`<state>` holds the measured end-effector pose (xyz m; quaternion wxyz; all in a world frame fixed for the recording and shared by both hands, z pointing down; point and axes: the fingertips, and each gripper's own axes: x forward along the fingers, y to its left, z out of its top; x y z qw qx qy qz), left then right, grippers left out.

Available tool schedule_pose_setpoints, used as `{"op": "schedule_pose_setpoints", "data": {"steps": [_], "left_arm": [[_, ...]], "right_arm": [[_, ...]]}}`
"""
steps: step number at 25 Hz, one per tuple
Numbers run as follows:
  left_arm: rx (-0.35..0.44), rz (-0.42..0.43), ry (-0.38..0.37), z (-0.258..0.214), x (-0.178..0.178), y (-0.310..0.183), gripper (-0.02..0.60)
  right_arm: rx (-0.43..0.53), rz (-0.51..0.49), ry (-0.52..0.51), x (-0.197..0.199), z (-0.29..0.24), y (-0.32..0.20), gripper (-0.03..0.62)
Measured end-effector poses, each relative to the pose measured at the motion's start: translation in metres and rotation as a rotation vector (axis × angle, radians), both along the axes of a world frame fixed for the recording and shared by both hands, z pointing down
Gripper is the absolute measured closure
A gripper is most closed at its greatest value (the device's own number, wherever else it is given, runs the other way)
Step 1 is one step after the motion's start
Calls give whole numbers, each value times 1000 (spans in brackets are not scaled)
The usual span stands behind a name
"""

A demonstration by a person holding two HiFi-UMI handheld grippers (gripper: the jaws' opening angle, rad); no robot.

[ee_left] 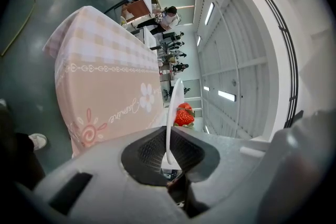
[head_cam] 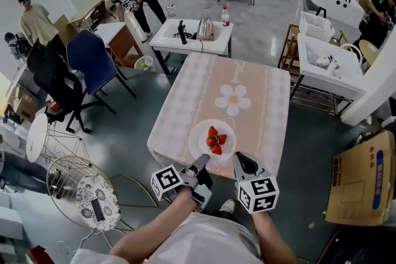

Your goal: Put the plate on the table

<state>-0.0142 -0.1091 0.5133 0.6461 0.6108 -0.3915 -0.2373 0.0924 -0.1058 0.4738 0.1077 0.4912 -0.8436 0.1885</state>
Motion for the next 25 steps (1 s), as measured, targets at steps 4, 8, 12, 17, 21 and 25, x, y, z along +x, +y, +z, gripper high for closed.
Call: {"op": "schedule_pose_setpoints", "data": {"steps": [4,8,12,17,21,25], "left_arm": [[-20,-5,12,5,4,-3,561],[-23,-10,5,14,0,-14,561],[-48,8,14,27,-2,-30,561],[-69,58,23,44,-3,-65,561],[-81,108,26,53,-2,-97,561],[-93,159,17,67,0,-131,561]], "right_arm": [[-4,-1,-2,4,4,-7,589],[-14,-5,6,2,12,-18,589],[-30,5,22,-2,20,-33,588],[-50,38,47,-9,31,-64,588],[-81,68,58,-12,39,-92,589],[-102,94,65,-17,48,-122,588]]}}
